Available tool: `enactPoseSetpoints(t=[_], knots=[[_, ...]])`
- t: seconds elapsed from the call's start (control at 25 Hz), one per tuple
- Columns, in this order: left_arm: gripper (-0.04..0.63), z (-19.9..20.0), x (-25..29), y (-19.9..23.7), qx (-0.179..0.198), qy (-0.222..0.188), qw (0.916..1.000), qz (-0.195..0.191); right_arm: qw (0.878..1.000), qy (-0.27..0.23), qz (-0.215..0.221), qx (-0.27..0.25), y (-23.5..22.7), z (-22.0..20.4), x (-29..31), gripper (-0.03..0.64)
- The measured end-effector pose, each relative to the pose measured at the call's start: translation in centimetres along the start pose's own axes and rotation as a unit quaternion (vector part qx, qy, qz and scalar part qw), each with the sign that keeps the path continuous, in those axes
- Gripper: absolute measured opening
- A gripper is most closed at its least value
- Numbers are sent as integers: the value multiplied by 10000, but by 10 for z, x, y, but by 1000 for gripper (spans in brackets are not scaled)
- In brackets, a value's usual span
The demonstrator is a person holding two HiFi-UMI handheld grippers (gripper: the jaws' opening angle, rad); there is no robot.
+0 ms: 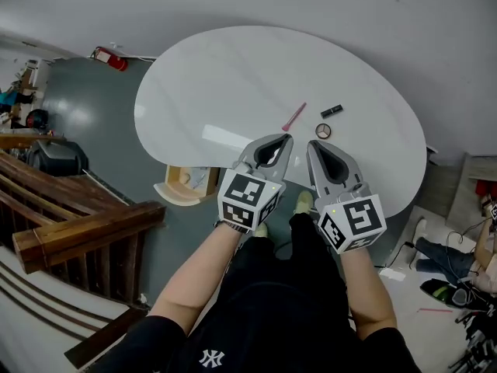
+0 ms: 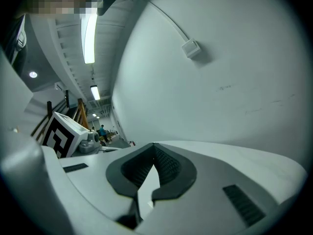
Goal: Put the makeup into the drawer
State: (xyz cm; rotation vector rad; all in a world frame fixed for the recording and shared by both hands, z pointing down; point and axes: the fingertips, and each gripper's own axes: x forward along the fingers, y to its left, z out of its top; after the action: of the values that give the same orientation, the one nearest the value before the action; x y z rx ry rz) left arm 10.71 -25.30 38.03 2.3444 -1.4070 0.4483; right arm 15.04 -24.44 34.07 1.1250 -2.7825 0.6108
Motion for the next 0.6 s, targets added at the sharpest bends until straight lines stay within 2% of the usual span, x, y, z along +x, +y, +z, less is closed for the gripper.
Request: enactPoseSetpoints(t=[0.36,0.6], knots=[[11,-55,79,30,249,733,9970,77,9993,231,-93,279,-56,-44,38,15],[12,-92,112,49,329,1130,9930,141,9986,354,-119,371,-73,-71,56,15]])
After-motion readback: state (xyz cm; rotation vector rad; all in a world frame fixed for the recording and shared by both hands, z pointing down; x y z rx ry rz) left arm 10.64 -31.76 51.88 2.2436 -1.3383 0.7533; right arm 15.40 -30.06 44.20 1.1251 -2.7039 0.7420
